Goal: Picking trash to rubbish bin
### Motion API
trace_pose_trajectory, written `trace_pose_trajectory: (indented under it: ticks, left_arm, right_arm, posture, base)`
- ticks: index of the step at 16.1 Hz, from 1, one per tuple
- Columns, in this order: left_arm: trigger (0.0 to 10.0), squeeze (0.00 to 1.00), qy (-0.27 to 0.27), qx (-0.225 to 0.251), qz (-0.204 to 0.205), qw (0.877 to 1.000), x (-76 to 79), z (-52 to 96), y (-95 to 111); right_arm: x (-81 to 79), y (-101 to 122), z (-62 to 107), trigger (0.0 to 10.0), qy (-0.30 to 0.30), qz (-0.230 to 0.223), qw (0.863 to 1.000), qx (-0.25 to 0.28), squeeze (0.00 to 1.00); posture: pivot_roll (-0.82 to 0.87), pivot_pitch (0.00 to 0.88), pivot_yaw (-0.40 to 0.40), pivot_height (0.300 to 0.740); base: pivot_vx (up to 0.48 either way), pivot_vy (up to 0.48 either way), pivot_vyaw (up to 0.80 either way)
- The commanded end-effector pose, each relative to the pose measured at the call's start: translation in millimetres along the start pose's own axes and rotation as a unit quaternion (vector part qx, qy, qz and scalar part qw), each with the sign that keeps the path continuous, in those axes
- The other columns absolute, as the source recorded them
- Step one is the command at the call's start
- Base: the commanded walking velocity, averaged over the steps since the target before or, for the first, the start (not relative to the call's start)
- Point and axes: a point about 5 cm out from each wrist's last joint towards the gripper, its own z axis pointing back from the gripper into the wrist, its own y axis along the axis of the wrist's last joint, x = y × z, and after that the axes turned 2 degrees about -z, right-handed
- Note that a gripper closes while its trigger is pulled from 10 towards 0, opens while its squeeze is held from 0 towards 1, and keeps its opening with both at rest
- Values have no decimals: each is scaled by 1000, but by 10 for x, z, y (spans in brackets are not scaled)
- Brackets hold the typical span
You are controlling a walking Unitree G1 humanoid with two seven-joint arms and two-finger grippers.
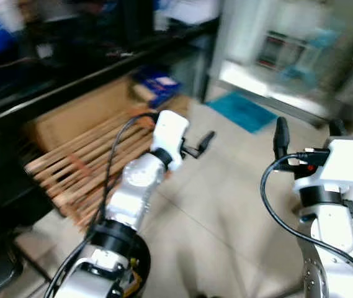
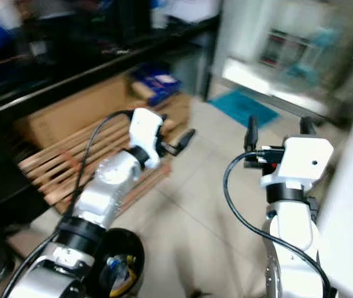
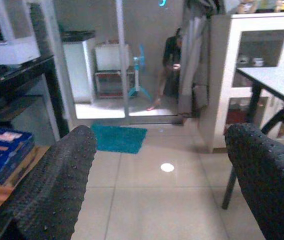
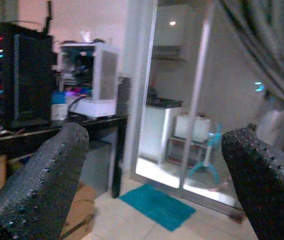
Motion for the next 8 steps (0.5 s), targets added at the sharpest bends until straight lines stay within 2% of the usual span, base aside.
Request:
trace_pose_trajectory:
  ticks: [1, 4, 8]
  left_arm:
    - [10000, 0, -9, 3, 5, 1000, 62, -18, -3]
    - [10000, 0, 0, 3, 20, 1000, 95, -45, -35]
    - [10000, 0, -2, 1, 21, 1000, 94, -55, -53]
  right_arm:
    - [37, 35, -8, 10000, -6, 10, 1000, 9, 0]
    - [54, 75, -34, 10000, 2, 16, 1000, 16, 0]
    - [65, 57, -23, 10000, 0, 18, 1000, 6, 0]
  posture:
    - [113, 44, 9, 740]
    - [106, 40, -13, 740]
    - [91, 38, -14, 740]
  base:
    - [0, 0, -644]
    - [0, 0, 0]
    - [0, 0, -800]
